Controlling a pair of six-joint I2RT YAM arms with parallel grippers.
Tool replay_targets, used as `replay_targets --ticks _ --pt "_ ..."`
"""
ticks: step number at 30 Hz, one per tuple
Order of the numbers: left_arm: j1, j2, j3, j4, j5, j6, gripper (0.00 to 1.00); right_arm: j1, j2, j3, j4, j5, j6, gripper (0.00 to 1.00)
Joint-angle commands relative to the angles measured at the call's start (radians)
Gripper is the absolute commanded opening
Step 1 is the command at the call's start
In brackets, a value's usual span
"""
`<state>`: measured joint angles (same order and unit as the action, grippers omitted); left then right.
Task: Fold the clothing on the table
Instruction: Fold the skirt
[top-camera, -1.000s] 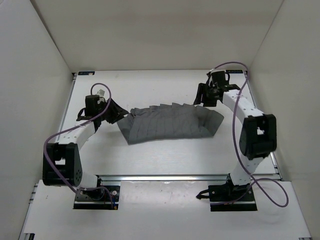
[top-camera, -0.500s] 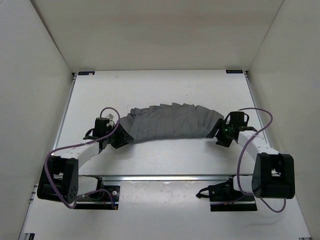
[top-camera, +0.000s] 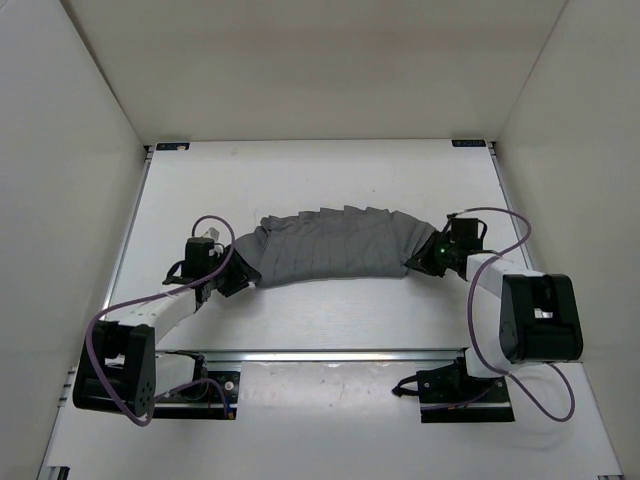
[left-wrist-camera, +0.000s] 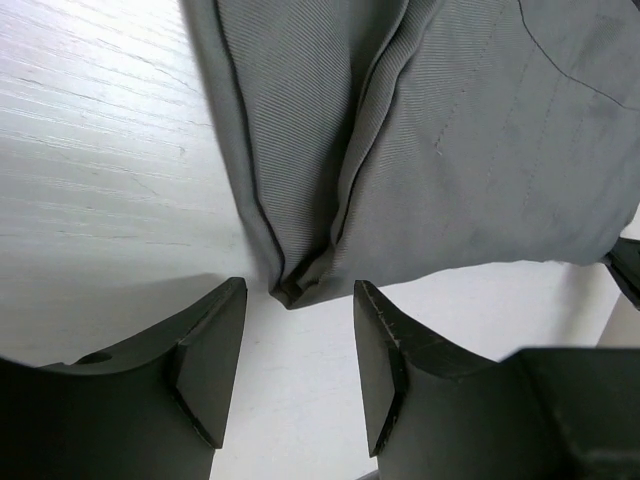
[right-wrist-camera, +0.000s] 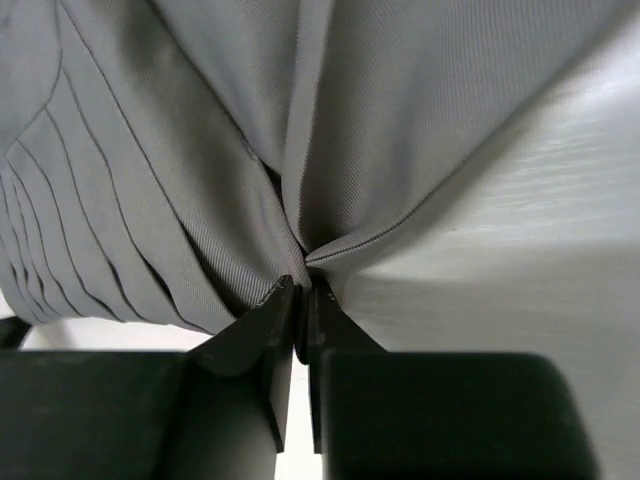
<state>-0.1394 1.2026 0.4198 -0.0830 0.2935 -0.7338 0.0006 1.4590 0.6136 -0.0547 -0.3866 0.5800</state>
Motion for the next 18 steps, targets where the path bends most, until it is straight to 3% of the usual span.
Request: replay_targets --ticks 1,12,13,14,15,18 --pt "0.003 -0.012 -0.004 -0.006 -0.043 0.019 0.57 0.015 -0.025 0.015 0.049 -0.02 0.003 0.0" --pt "-0.042 0.141 -0.038 0.159 -0.047 -0.062 0.54 0.032 -0.054 0.046 0.026 -0.021 -0.049 0.0" --pt "-0.045 0.15 -0.044 0.202 -0.048 -0.076 0.44 0.029 -0.058 0.052 0.015 -0.034 -0.054 0.0" --pt "-0.043 0.161 -0.058 0.236 -0.041 -0.081 0.16 0.03 -0.057 0.078 0.001 -0.038 -0.061 0.01" --pt "-0.046 0.17 -0.049 0.233 -0.053 -0.078 0.03 0.044 -0.058 0.112 -0.029 -0.041 -0.087 0.0" --pt "-0.074 0.186 -0.042 0.222 -0.086 -0.069 0.0 0.071 -0.068 0.258 -0.149 -0.02 -0.158 0.0"
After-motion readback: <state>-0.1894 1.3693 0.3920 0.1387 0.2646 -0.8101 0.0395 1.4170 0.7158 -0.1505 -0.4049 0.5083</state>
